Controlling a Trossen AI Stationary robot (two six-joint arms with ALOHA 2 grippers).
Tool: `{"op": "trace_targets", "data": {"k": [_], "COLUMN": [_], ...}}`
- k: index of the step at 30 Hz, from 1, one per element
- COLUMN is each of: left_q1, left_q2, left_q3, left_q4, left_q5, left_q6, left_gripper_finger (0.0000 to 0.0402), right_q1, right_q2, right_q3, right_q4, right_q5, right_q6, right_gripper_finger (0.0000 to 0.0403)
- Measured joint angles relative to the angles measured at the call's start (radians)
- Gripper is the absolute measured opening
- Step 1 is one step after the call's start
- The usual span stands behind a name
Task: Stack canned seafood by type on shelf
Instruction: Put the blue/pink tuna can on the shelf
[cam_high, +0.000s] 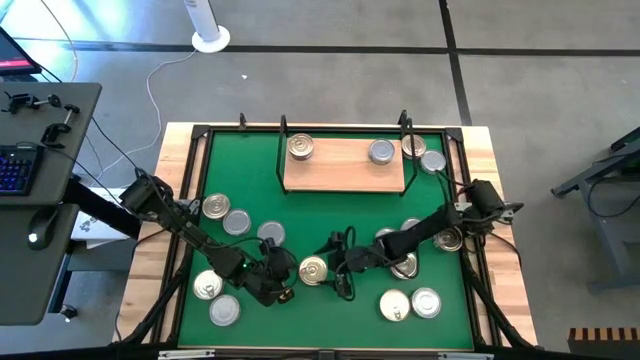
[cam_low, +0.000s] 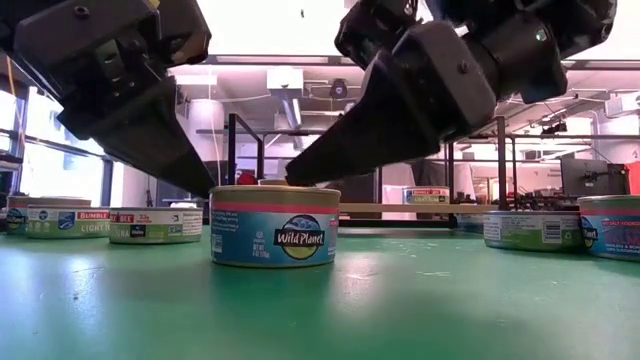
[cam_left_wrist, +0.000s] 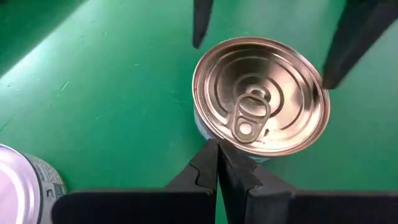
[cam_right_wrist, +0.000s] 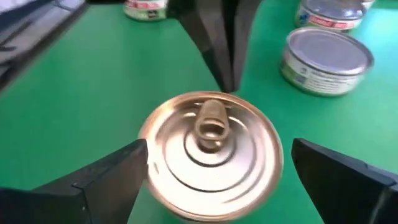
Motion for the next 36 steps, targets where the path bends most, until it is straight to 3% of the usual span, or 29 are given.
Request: {"op": "trace_targets", "data": {"k": [3, 10, 15, 19, 29, 36], "left_q1": [-0.004, -0.037, -0.046, -0.034, -0.006, 0.014], "left_q2": [0.000, 0.000, 0.000, 0.005, 0.056, 0.122], "left_q3": [0.000, 0.000, 0.000, 0.000, 0.002, 0.002], "left_q4": [0.000, -0.005, 0.000, 0.014, 0.059, 0.205], "left_q5": [0.000, -0.009, -0.064, -0.081, -0.091, -0.109], "left_q6": [0.000, -0.016, -0.016, -0.009, 0.032, 0.110], "left_gripper_finger": [0.0000, 0.0000, 0.0000, 0.0000, 0.0000, 0.0000], "right_q1": [0.022, 0.104, 0.100, 0.083, 0.038, 0.030], "right_q2": [-0.005, -0.056, -0.011, 0.047, 0.111, 0.112], "right_q3": [0.000, -0.041, -0.107, -0.099, -0.010, -0.004], "right_q4": [-0.029, -0.086, 0.037, 0.168, 0.155, 0.134], "right_q5": [0.012, 0.153, 0.181, 0.175, 0.109, 0.093], "right_q6": [-0.001, 0.039, 0.126, 0.093, 0.072, 0.095], "right_gripper_finger": [0.0392, 0.0390, 0.0390, 0.0389, 0.0389, 0.0389]}}
